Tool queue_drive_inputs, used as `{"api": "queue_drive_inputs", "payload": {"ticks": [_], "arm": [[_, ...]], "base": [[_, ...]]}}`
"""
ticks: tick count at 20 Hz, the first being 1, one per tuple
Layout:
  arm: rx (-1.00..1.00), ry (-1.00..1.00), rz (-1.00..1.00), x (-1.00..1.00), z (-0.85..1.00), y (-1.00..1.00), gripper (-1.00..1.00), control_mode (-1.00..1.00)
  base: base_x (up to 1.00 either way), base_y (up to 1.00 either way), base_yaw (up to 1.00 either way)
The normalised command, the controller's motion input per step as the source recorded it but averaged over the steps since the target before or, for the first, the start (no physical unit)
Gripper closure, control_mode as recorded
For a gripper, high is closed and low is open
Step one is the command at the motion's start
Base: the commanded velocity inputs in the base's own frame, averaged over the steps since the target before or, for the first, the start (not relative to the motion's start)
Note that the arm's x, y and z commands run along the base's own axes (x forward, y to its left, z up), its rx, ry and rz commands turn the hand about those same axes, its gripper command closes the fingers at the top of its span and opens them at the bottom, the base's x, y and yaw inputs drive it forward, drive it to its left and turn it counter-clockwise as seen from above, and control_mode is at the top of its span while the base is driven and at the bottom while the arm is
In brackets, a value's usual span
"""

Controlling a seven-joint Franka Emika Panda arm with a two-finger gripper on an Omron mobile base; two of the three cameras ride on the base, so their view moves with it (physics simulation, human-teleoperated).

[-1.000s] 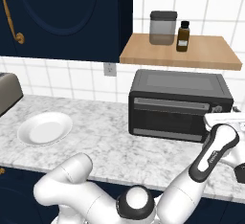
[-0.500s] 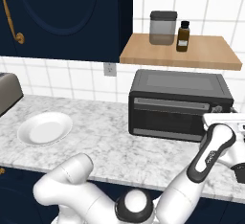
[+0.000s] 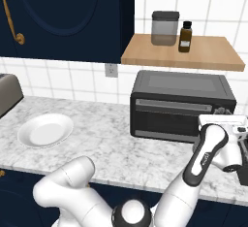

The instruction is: Pick up the kebab skewer and baguette bread, and place them inside the toaster oven. Close the toaster oven door and start by setting the timer.

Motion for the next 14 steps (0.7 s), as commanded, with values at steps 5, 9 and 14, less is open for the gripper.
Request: {"api": "queue_drive_inputs", "payload": {"ticks": [5, 9, 14], "arm": [[0.00, 0.00, 0.00, -0.12, 0.01, 0.08, 1.00, -1.00], [0.00, 0.00, 0.00, 0.00, 0.05, 0.01, 1.00, -1.00], [0.00, 0.00, 0.03, 0.00, 0.08, 0.00, 1.00, -1.00]], "base": [[0.00, 0.00, 0.00], [0.00, 0.00, 0.00], [0.00, 0.00, 0.00]]}}
